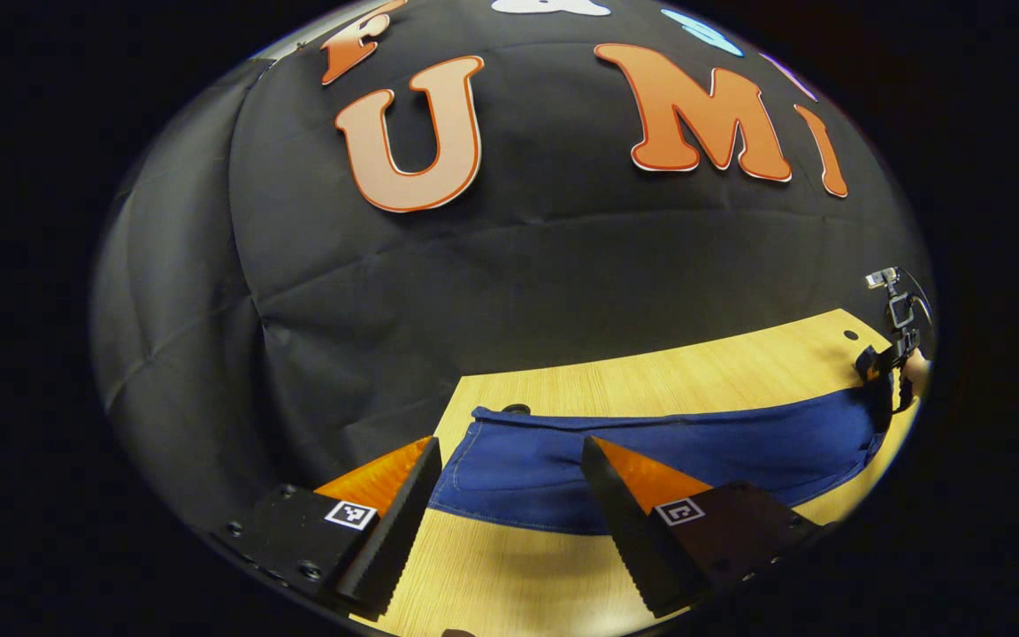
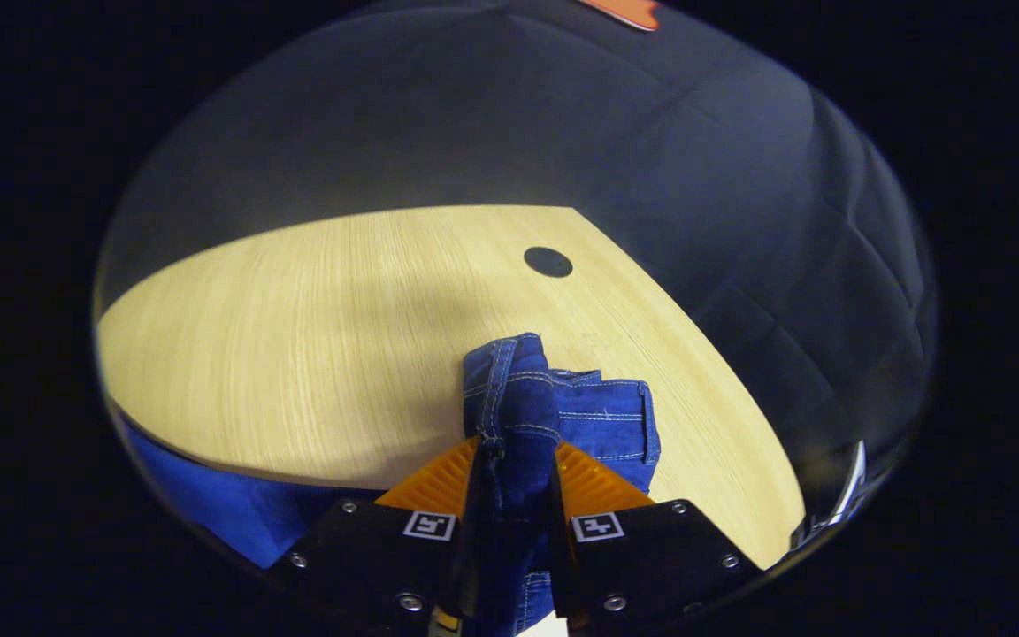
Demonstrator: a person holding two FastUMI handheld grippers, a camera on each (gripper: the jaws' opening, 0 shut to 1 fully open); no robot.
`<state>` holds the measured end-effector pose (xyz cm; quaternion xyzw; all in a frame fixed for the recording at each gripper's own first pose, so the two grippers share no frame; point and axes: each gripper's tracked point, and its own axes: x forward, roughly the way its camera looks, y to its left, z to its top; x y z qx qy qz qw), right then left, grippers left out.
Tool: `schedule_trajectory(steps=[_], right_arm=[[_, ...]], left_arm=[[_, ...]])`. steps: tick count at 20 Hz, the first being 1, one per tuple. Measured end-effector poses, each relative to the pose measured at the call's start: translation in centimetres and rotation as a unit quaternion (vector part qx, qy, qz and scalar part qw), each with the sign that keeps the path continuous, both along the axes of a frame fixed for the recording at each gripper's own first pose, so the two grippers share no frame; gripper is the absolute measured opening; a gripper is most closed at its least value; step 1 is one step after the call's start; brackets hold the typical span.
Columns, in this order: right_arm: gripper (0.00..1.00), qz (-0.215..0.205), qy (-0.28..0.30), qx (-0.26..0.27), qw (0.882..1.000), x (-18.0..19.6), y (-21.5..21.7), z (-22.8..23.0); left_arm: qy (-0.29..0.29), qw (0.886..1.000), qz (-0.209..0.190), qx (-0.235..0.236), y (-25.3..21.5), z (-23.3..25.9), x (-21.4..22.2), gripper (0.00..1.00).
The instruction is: Grasp the waist and the cuffs of the jeans and fold them to make the two legs overlap; first hold the waist and fold one-third of the jeans toward the cuffs, then hold the cuffs and fold the remaining one-third in the same direction to finish folding.
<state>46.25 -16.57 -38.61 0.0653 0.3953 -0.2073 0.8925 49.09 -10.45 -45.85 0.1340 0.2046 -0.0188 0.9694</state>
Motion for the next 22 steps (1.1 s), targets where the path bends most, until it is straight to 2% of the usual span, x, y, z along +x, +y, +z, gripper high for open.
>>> schedule_trajectory(steps=[2,3,4,5,7,8,13,14,17,20,22], right_arm=[[0.33,-0.032,-0.069,0.053,0.996,-0.5,-0.9,2.7],[0.33,-0.047,-0.108,0.081,0.990,-0.8,-1.2,4.4],[0.29,-0.046,-0.140,0.102,0.984,-1.9,-1.2,6.0],[0.33,-0.037,-0.170,0.114,0.978,-2.7,-1.1,7.5],[0.33,-0.012,-0.231,0.137,0.963,-4.2,-0.7,10.5],[0.32,0.005,-0.249,0.153,0.956,-5.0,-0.6,10.1],[0.32,0.107,-0.292,0.161,0.937,-6.2,0.0,10.9],[0.32,0.128,-0.296,0.161,0.933,-5.9,0.1,11.5],[0.31,0.191,-0.296,0.144,0.925,-5.5,0.2,10.5],[0.32,0.245,-0.294,0.149,0.912,-5.7,0.9,9.6],[0.32,0.281,-0.273,0.151,0.908,-5.8,0.6,9.0]], left_arm=[[-0.009,1.000,-0.003,0.006,-0.1,0.8,-0.2,0.98],[-0.013,1.000,-0.005,0.009,-0.2,1.2,-0.3,0.98],[-0.017,1.000,-0.008,0.010,-0.3,1.6,-0.4,0.98],[-0.021,1.000,-0.011,0.006,-0.5,1.7,-0.5,0.98],[-0.023,1.000,-0.013,-0.006,-0.7,1.9,-0.9,0.98],[-0.022,1.000,-0.012,-0.012,-0.6,1.9,-1.2,1.00],[-0.029,0.999,0.002,-0.020,1.5,2.3,-2.3,0.98],[-0.030,0.999,0.004,-0.023,2.0,2.5,-2.5,1.00],[-0.032,0.999,0.017,-0.038,4.0,2.6,-3.2,0.98],[-0.027,0.998,0.029,-0.045,6.2,2.3,-4.0,0.98],[-0.023,0.998,0.039,-0.053,7.6,1.9,-4.1,0.98]])
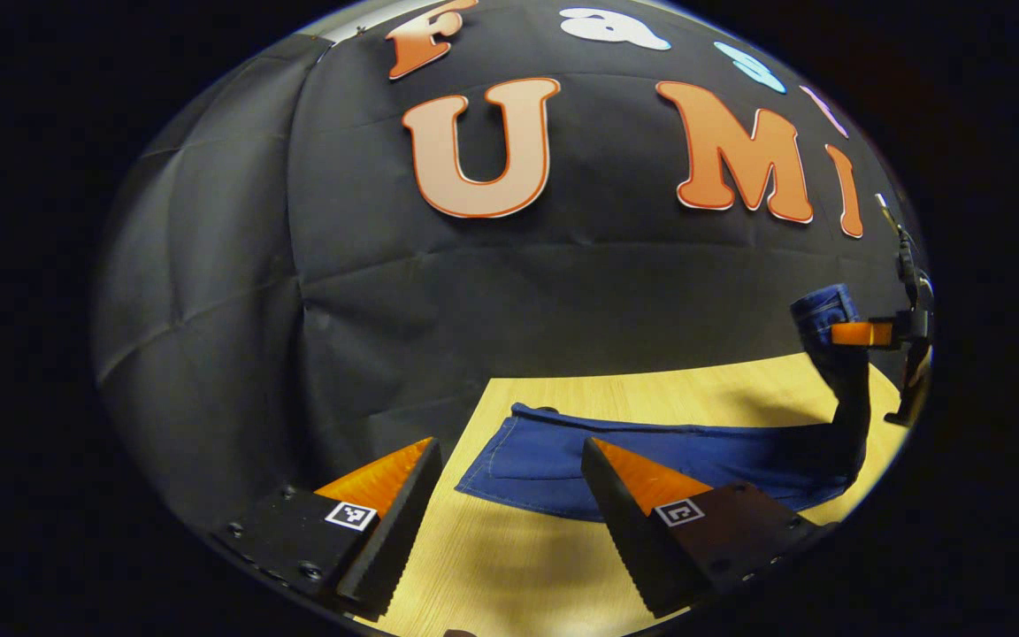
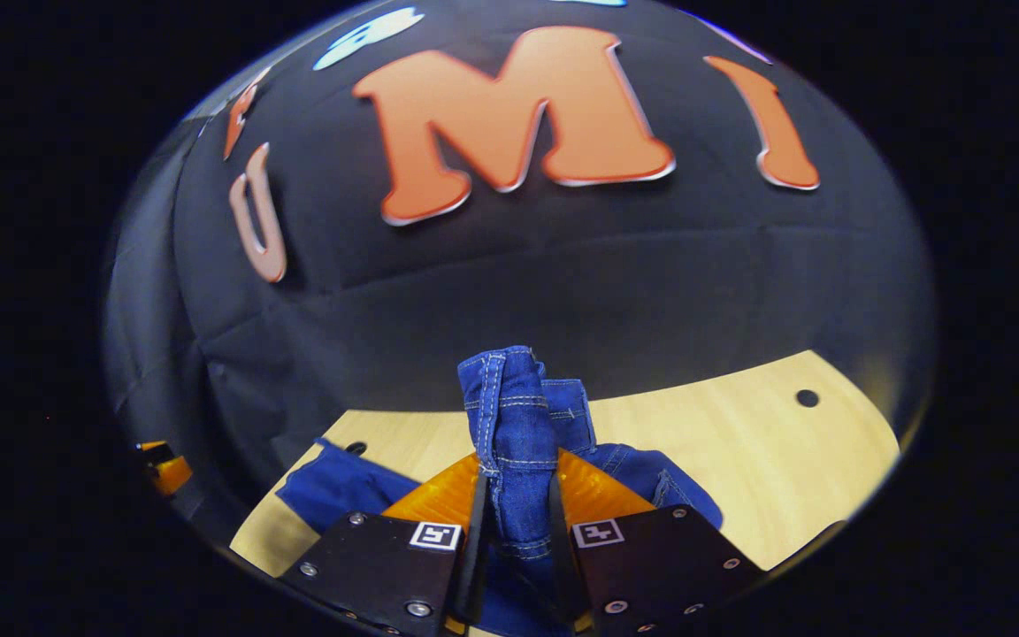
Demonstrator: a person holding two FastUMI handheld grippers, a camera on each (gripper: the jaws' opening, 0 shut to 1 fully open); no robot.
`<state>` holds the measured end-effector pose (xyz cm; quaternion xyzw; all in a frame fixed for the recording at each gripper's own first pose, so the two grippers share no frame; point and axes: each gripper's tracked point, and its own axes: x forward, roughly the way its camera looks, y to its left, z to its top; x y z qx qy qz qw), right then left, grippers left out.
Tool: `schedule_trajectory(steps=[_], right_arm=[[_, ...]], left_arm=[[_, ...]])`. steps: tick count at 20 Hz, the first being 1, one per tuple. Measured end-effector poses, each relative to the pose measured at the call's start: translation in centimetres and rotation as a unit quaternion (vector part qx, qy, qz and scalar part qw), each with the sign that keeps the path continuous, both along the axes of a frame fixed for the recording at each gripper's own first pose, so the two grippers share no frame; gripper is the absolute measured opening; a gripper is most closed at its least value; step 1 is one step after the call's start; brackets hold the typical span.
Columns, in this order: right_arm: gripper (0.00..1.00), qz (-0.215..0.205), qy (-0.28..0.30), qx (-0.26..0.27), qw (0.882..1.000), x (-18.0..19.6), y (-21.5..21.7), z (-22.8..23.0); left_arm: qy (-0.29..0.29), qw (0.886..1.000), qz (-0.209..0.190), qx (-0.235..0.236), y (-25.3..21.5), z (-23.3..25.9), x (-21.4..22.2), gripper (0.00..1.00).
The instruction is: Grasp the waist and the cuffs of the jeans and fold them to make the two legs overlap; first hold the waist and fold one-third of the jeans toward the cuffs, then hold the cuffs and fold the remaining one-third in the same direction to finish folding.
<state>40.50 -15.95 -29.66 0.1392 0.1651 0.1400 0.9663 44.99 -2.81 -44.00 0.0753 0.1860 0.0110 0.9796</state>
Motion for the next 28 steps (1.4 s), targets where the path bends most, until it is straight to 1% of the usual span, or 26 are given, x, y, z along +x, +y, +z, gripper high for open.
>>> schedule_trajectory(steps=[4,5,6,7,9,10,12,14,15,16,18,20,21,22,23,24,25,26,28], right_arm=[[0.32,0.052,0.061,-0.022,0.997,-0.6,-1.3,-0.8],[0.27,0.062,0.075,-0.028,0.995,-0.5,-1.1,-1.2],[0.26,0.065,0.088,-0.033,0.993,-0.6,-1.0,-0.8],[0.32,0.065,0.100,-0.035,0.992,-0.8,-1.3,-0.2],[0.32,0.068,0.114,-0.034,0.991,-0.8,-0.9,-0.2],[0.39,0.069,0.119,-0.030,0.990,-0.7,-0.9,-0.8],[0.71,0.081,0.131,-0.011,0.988,-0.7,-0.8,-1.2],[0.84,0.090,0.139,0.007,0.986,-1.6,-0.4,-1.1],[0.96,0.085,0.133,0.006,0.987,-1.7,-0.2,-0.7],[0.97,0.073,0.125,0.002,0.989,-1.8,0.1,0.3],[0.97,0.048,0.111,-0.002,0.993,-2.0,-1.1,1.9],[0.97,0.025,0.104,-0.005,0.994,-2.6,-2.2,3.5],[0.97,0.016,0.100,-0.001,0.995,-3.0,-2.7,4.2],[0.97,0.006,0.099,0.003,0.995,-3.5,-3.2,5.0],[0.97,-0.004,0.102,0.009,0.995,-4.1,-3.8,5.5],[0.97,-0.008,0.107,0.015,0.994,-4.7,-4.2,5.8],[0.97,-0.013,0.110,0.019,0.994,-5.1,-4.9,6.1],[0.97,-0.019,0.114,0.020,0.993,-5.2,-5.6,6.1],[0.97,-0.031,0.117,0.020,0.992,-5.5,-7.3,6.3]], left_arm=[[0.008,1.000,0.011,-0.002,2.5,-0.9,-0.1,0.98],[0.010,1.000,0.013,-0.003,2.9,-1.5,-0.1,0.98],[0.012,1.000,0.014,-0.005,3.4,-1.6,0.1,0.98],[0.014,1.000,0.015,-0.007,3.6,-1.7,0.2,0.98],[0.016,1.000,0.016,-0.009,4.1,-2.0,0.5,0.98],[0.018,1.000,0.015,-0.012,4.2,-2.1,0.6,0.98],[0.021,1.000,0.014,-0.018,4.5,-2.7,1.0,0.98],[0.022,0.999,0.014,-0.025,4.8,-2.8,1.4,0.98],[0.023,0.999,0.013,-0.029,5.0,-2.9,1.6,0.98],[0.021,0.999,0.012,-0.035,5.2,-3.0,2.1,0.98],[0.024,0.998,0.005,-0.053,5.9,-3.3,3.4,0.98],[0.039,0.996,-0.014,-0.074,6.0,-4.3,5.0,0.98],[0.052,0.994,-0.027,-0.092,6.2,-5.3,5.5,0.98],[0.068,0.990,-0.035,-0.118,6.4,-6.1,6.1,0.99],[0.086,0.983,-0.042,-0.154,6.6,-7.1,6.7,0.99],[0.108,0.974,-0.042,-0.196,6.9,-7.7,6.8,1.00],[0.127,0.962,-0.039,-0.239,6.9,-9.1,7.2,0.97],[0.139,0.951,-0.028,-0.274,7.5,-10.1,7.8,0.98],[0.163,0.931,-0.015,-0.326,9.1,-11.0,8.8,0.98]])
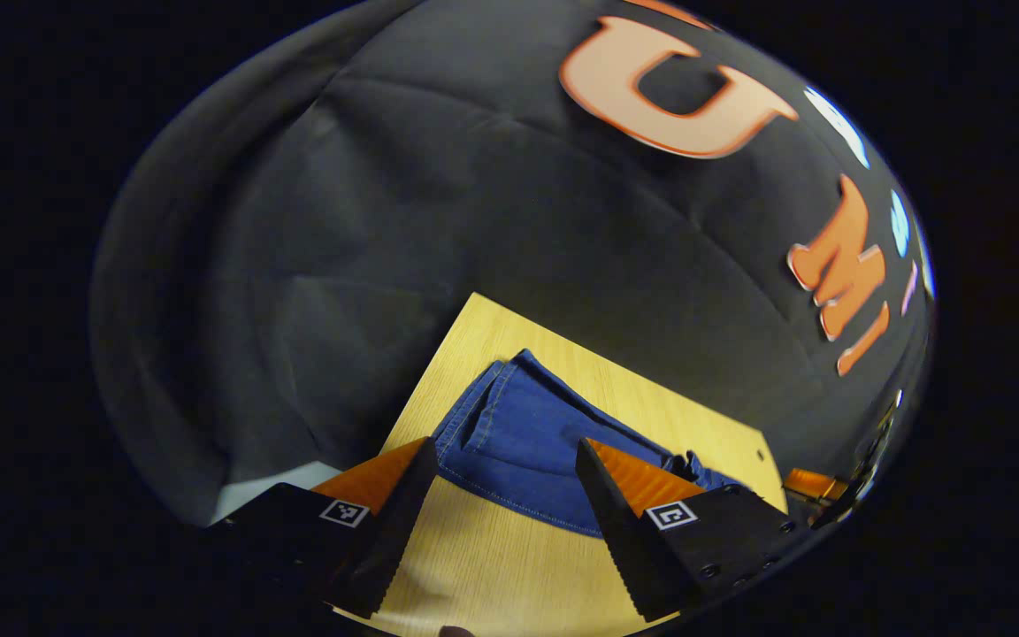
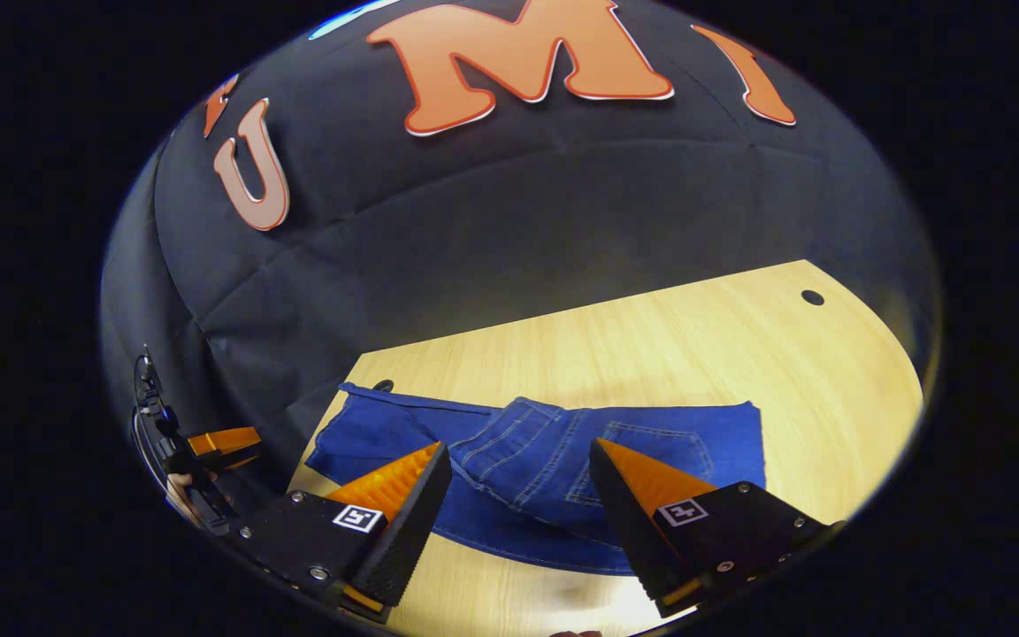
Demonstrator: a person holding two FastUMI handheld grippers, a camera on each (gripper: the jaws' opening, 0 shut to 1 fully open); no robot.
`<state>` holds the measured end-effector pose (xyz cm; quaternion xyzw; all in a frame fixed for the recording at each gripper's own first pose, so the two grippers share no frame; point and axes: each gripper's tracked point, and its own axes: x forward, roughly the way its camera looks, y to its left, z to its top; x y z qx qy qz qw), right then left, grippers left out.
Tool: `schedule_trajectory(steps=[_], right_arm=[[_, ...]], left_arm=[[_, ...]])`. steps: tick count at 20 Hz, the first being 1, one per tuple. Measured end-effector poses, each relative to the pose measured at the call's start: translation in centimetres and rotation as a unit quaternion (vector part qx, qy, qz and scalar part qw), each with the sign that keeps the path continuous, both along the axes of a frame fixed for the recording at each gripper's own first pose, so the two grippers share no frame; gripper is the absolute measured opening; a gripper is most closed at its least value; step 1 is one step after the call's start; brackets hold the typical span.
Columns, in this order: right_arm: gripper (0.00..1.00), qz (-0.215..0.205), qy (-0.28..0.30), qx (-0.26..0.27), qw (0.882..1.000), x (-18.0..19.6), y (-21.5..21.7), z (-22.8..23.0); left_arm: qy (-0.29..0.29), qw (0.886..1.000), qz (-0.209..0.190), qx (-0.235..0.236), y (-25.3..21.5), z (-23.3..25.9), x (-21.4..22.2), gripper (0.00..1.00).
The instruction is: Grasp the waist and the cuffs of the jeans and fold them to make the two legs overlap; first hold the waist and fold one-third of the jeans toward the cuffs, then hold the cuffs and fold the remaining one-third in the same direction to finish folding.
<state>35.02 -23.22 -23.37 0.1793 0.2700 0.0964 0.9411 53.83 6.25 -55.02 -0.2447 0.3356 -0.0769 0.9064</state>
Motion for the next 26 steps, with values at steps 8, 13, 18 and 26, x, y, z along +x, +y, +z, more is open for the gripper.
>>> schedule_trajectory(steps=[8,13,18,26], right_arm=[[0.97,-0.035,0.038,0.020,0.998,-1.2,-4.3,-2.6],[0.98,-0.050,0.058,0.035,0.996,-1.8,-5.5,-3.9],[0.98,-0.057,0.060,0.049,0.995,-1.9,-6.2,-3.6],[0.97,-0.062,0.072,0.045,0.994,-3.1,-7.7,-4.6]], left_arm=[[0.109,0.986,0.060,-0.109,1.9,-4.2,0.5,0.97],[0.120,0.979,0.071,-0.147,-0.6,-5.0,0.9,0.98],[0.090,0.976,0.098,-0.175,-4.4,-5.5,4.6,0.97],[0.082,0.988,0.106,-0.079,-5.0,-8.1,6.8,0.05]])
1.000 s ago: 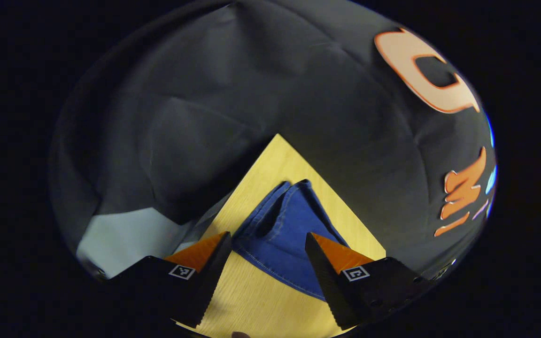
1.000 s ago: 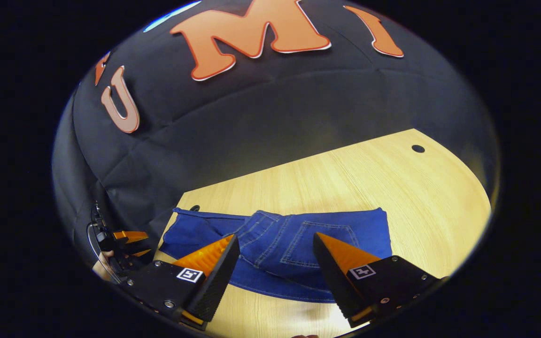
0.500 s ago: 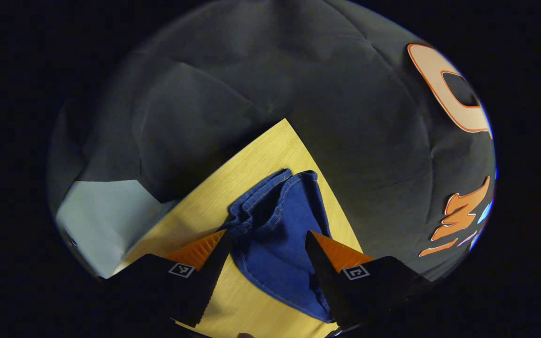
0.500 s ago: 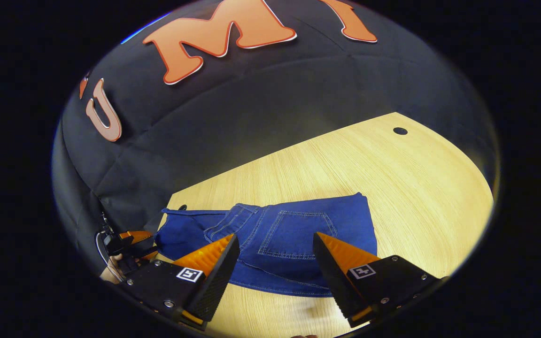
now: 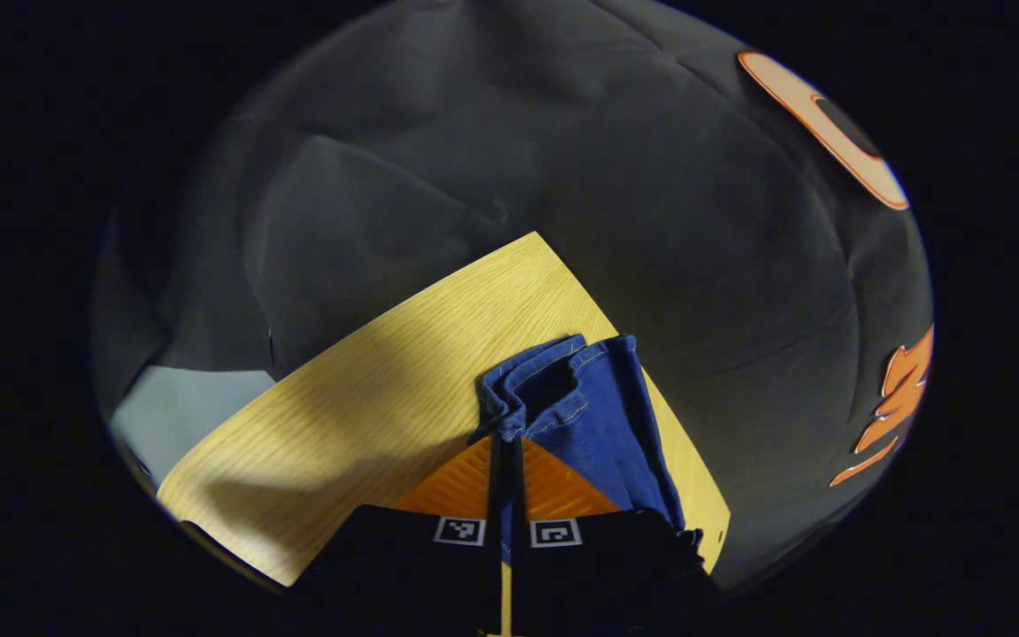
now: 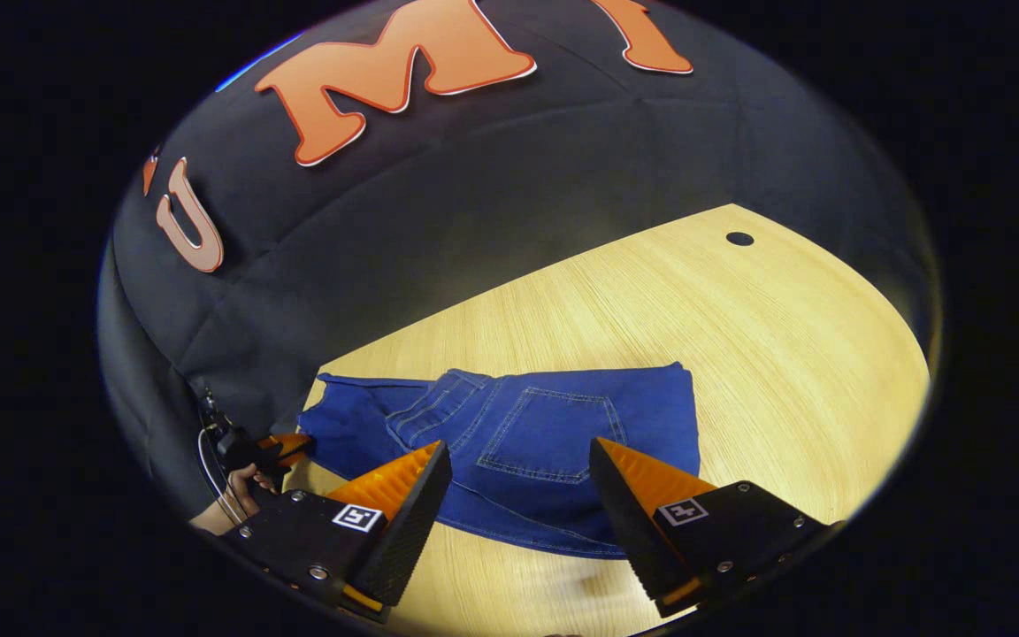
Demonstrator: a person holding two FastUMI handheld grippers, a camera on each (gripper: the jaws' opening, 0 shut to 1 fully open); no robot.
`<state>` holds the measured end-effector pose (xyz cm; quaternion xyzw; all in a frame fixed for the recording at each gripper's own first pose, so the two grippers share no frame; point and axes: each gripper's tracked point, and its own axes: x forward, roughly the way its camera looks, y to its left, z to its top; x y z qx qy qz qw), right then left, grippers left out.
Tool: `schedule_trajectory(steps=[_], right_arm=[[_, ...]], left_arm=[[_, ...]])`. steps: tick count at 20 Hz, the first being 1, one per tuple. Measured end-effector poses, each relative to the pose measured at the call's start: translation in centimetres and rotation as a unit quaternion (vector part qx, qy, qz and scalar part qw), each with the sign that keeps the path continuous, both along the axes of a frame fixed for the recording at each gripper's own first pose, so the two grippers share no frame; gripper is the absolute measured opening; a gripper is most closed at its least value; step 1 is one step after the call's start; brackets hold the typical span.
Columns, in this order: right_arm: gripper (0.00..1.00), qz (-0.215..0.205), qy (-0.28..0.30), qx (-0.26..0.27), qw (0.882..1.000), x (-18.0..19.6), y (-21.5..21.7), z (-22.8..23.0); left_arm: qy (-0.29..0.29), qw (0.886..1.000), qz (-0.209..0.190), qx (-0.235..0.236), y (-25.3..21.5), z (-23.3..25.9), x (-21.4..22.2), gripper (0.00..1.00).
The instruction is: Grasp the waist and the cuffs of the jeans and fold them to make the two legs overlap; first hold the waist and fold one-third of the jeans toward the cuffs, then hold the cuffs and fold the remaining one-third in the same direction to finish folding.
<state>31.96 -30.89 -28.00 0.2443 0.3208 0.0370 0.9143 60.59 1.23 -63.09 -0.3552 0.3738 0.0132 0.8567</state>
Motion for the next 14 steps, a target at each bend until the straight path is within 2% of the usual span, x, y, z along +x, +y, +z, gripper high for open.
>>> schedule_trajectory(steps=[1,4,7,9,14], right_arm=[[0.97,-0.001,0.001,0.003,1.000,-0.1,-0.2,-0.2],[0.98,0.000,0.006,0.022,1.000,-0.1,-0.4,-0.5],[0.98,0.011,-0.001,0.023,1.000,0.0,-1.4,-0.3],[0.97,0.021,-0.005,0.027,0.999,0.0,-2.4,0.1],[0.97,0.032,-0.017,0.029,0.999,-0.5,-7.1,1.2]], left_arm=[[-0.008,1.000,-0.006,-0.005,-0.4,1.4,-0.4,0.01],[-0.054,0.998,-0.023,-0.009,-1.3,5.1,-1.7,0.01],[-0.103,0.993,-0.038,-0.047,-5.1,10.9,-2.6,0.01],[-0.128,0.989,-0.066,-0.036,-8.0,13.6,-3.6,0.01],[-0.163,0.973,-0.159,-0.030,-20.8,19.3,-7.2,0.01]])
